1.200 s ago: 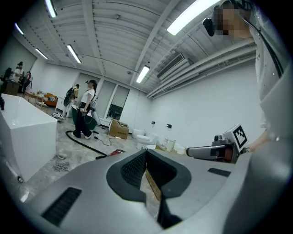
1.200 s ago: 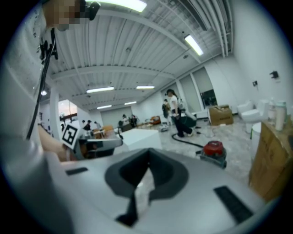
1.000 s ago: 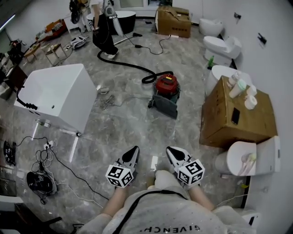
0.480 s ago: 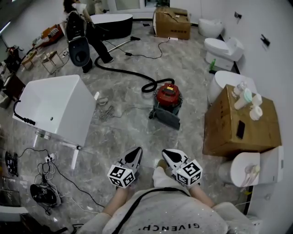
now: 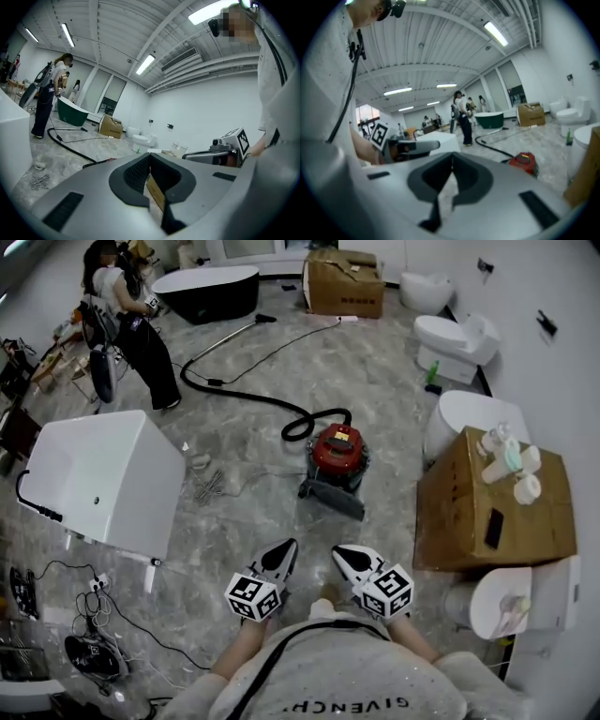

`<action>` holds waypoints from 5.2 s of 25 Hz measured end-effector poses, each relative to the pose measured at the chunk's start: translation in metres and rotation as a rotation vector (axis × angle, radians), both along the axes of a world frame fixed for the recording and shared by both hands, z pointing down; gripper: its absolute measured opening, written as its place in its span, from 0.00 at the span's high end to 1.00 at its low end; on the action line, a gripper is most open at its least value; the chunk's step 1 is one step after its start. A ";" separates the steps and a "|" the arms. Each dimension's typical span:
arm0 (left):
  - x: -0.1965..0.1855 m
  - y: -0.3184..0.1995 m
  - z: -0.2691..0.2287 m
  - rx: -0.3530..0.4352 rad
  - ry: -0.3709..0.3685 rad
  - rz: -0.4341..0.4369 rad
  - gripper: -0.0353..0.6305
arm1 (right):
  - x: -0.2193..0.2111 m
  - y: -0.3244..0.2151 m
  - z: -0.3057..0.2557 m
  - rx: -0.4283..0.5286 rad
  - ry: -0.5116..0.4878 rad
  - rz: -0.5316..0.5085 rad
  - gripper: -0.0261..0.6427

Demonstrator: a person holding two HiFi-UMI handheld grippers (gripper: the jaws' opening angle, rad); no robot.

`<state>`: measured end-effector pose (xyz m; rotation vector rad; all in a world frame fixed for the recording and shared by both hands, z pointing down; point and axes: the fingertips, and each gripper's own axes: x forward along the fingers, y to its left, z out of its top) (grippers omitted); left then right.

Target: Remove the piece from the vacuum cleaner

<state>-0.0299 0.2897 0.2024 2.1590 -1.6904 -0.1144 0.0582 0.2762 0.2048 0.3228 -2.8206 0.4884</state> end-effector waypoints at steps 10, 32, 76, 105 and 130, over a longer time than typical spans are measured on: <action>-0.013 -0.048 0.022 -0.057 0.017 0.032 0.91 | -0.017 -0.040 0.020 -0.051 0.044 0.002 0.94; -0.083 -0.242 0.122 -0.236 0.055 0.528 0.91 | -0.097 -0.217 0.106 -0.121 0.298 0.325 0.94; 0.004 -0.308 0.445 -0.291 -0.643 1.068 0.55 | -0.023 -0.292 0.438 0.037 0.806 0.178 0.68; 0.008 -0.301 0.464 -0.516 -0.897 1.010 0.89 | -0.013 -0.294 0.477 0.106 0.794 0.055 0.90; 0.002 -0.293 0.472 -0.615 -0.761 0.948 0.90 | -0.016 -0.291 0.465 0.161 0.940 0.013 0.91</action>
